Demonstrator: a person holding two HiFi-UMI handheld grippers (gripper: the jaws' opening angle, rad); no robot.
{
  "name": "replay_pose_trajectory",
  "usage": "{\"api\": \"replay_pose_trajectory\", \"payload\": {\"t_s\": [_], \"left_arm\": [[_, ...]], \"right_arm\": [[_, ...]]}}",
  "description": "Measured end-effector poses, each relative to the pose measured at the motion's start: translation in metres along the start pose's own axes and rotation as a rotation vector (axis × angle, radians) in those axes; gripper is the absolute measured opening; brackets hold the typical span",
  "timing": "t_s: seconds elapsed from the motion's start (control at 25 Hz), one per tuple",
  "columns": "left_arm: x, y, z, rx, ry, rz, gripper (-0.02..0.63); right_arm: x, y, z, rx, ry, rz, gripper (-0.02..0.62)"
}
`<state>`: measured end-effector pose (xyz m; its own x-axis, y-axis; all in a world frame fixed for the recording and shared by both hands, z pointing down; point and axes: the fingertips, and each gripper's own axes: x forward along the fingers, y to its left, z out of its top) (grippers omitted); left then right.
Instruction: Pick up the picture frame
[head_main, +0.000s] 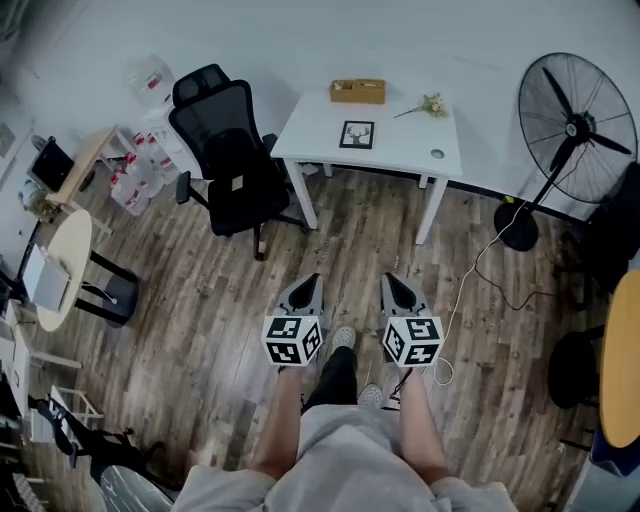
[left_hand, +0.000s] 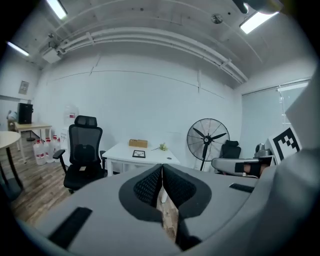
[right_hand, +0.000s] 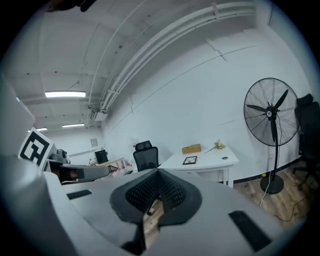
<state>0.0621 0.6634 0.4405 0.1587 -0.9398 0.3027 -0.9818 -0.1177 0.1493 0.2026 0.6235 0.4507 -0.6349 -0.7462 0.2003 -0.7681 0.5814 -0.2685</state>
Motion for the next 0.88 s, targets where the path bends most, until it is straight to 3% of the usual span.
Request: {"api": "replay_pose_trajectory", "payload": {"t_s": [0.32, 0.56, 0.88], "left_arm": [[0.052, 0.032, 0.001, -0.014, 0.017, -0.005, 0.026], [0.121, 0.068, 0.038, -0.066, -0.014, -0.013, 0.026], [0.235, 0.121, 0.080, -0.111, -0.003, -0.067, 0.026]], "right_arm": [[0.059, -0.011, 0.001, -0.020, 0.032, 0.028, 0.021], [0.131, -0.031, 0.022, 0.010, 0.059, 0.045, 0.021], [0.240, -0.076, 0.066, -0.037, 0.099, -0.021, 0.021]]}}
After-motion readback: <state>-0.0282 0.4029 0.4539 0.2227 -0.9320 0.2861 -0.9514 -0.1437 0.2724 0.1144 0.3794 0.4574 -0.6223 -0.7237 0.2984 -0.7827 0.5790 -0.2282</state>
